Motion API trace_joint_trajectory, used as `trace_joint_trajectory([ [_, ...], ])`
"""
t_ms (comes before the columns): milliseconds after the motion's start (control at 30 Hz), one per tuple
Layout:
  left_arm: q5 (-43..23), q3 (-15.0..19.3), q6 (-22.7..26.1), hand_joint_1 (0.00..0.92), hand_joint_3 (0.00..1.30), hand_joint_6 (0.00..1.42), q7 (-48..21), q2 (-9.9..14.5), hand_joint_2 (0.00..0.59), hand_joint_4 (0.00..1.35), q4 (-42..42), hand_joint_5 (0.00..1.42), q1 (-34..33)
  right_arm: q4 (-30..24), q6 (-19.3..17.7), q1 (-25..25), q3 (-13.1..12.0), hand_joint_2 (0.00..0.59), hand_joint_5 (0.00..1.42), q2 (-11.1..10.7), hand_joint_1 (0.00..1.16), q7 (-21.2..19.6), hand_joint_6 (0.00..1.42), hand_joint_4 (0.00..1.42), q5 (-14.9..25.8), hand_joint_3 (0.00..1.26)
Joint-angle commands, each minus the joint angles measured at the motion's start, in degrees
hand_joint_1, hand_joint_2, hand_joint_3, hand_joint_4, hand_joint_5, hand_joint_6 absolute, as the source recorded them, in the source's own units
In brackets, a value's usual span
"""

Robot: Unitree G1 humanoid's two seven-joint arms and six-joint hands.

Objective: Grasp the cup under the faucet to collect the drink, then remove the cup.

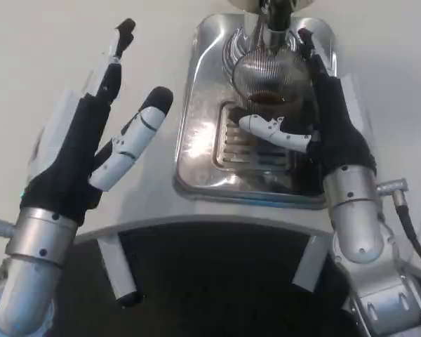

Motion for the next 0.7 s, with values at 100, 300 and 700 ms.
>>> trace_joint_trajectory([
  [100, -0.3, 0.8, 0.5, 0.000, 0.00, 0.00, 0.3, 0.4, 0.250, 0.00, -0.8, 0.00, 1.2, 2.4, -0.9, -2.2, 2.2, 0.318, 0.40, 0.8, 1.16, -1.9, 0.60, 0.35, -1.9, 0.35],
  [300, -0.5, 1.0, 0.8, 0.000, 0.00, 0.00, 0.1, 0.4, 0.250, 0.00, -0.7, 0.00, 1.0, 2.2, -0.5, -3.4, 3.2, 0.436, 0.62, 1.6, 1.16, -7.2, 0.87, 0.54, -6.0, 0.57],
  [700, -0.5, 0.6, 0.6, 0.000, 0.00, 0.00, -0.1, 0.4, 0.246, 0.00, -0.3, 0.00, 0.7, 1.8, -0.4, -2.6, 2.4, 0.429, 0.76, 2.0, 1.16, -8.3, 1.00, 0.72, -6.4, 0.74],
])
